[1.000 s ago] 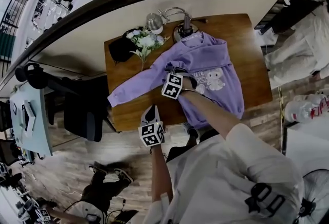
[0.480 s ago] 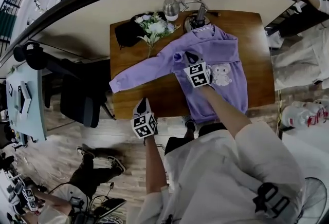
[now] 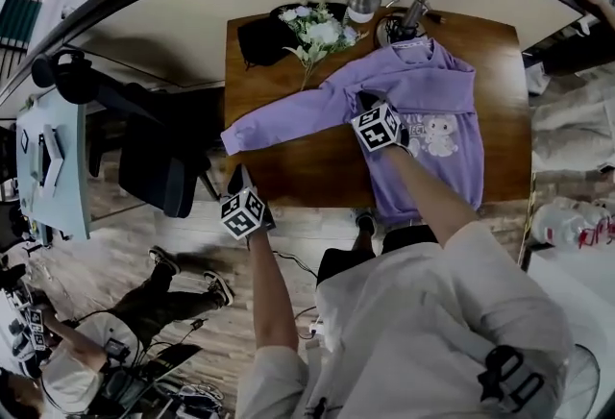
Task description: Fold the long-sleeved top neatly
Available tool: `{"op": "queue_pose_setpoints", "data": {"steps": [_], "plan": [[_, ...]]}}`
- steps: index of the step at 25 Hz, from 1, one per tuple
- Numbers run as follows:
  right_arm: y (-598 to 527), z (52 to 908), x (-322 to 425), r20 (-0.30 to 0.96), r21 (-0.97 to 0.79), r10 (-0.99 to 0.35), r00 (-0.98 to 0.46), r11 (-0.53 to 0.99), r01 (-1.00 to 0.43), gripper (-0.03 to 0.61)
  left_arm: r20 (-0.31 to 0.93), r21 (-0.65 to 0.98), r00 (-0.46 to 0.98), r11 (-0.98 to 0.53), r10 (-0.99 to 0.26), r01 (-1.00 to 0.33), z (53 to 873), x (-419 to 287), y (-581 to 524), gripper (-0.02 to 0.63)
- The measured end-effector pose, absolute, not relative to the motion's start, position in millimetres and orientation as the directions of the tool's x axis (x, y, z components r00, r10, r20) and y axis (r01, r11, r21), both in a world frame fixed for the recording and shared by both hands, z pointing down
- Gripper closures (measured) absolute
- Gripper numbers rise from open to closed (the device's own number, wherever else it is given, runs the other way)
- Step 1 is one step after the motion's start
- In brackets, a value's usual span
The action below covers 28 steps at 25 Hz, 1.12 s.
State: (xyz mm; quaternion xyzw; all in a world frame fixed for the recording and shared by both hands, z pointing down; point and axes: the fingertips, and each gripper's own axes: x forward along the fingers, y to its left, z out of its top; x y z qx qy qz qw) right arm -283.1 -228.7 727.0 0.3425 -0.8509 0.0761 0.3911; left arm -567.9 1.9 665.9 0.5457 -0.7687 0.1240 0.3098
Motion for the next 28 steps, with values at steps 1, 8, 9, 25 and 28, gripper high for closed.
{"op": "queue_pose_setpoints", "data": {"steps": [1,8,9,25,28], "plan": [[-228.5,728.5,-283.8,0.722,0.133,-0.519,-0.457,0.753,-0.645,0.581,0.61,0.149,-0.222,0.385,-0.761,-0.911,666.7,-576.4,0.1,0.587],[-226.6,684.1,-282.0,0.697,0.028,-0.489,-0.524,0.75,-0.661,0.537,0.634,0.164,-0.233,0.423,-0.737,-0.891,684.1,-616.2,-10.8,0.562],[-221.8,673.8,-283.0,0.681,0.035,-0.494,-0.541,0.76,-0.649,0.537,0.639,0.181,-0.224,0.426,-0.736,-0.886,687.9,-621.2,-13.0,0.519],[-152.0,652.8,-260.7,0.675,0.043,-0.463,-0.574,0.802,-0.595,0.526,0.75,0.097,-0.156,0.34,-0.643,-0.935,730.4,-639.3,-52.4,0.501],[-140.9,654.6,-250.5,0.685,0.035,-0.457,-0.567,0.799,-0.601,0.526,0.761,0.085,-0.124,0.288,-0.637,-0.954,727.7,-629.8,-56.2,0.556]]}}
